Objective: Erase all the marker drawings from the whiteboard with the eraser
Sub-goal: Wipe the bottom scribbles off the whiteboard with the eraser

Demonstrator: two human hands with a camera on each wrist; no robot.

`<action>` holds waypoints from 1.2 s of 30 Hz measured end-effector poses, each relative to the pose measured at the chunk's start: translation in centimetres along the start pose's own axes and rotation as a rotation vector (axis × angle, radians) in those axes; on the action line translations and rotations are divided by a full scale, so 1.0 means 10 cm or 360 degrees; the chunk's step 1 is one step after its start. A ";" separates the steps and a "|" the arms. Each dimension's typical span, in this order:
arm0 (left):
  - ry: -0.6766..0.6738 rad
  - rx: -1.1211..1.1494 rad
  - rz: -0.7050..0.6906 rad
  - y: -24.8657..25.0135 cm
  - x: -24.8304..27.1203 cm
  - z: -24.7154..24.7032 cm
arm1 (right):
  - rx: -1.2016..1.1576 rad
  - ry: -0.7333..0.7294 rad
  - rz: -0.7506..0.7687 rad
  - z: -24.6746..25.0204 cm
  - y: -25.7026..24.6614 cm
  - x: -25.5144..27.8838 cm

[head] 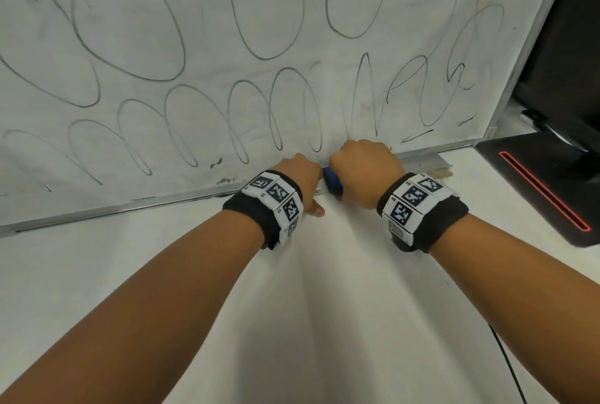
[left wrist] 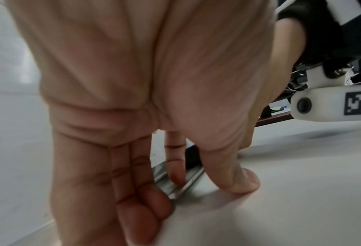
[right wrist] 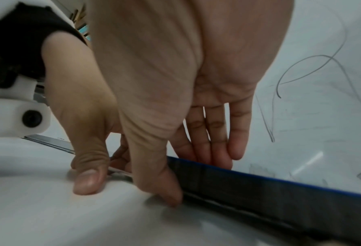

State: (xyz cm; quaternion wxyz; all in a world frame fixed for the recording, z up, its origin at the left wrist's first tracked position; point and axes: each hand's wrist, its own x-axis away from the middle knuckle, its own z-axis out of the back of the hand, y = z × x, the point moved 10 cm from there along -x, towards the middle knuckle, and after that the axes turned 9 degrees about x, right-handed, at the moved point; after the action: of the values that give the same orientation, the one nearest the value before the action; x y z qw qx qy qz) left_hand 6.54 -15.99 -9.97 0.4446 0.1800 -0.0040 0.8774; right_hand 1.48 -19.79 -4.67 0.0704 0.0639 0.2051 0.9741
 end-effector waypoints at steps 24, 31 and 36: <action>0.0196 0.0420 0.0158 -0.41 0.53 0.15 | -0.0993 0.0278 -0.0028 -0.01 0.06 0.06; 0.0215 0.0148 -0.0147 0.65 0.09 0.27 | -0.1131 0.0296 -0.0442 -0.29 0.95 0.43; 0.0114 0.0181 -0.0376 1.32 -0.26 0.11 | -0.1469 0.0547 -0.0824 -0.48 1.73 0.79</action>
State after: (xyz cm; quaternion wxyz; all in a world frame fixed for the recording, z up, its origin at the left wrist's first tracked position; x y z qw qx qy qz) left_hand -2.03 -26.19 -7.73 0.5338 0.1728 0.0827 0.8237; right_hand -8.98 -36.08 -1.19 0.2938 -0.1860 -0.2253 0.9102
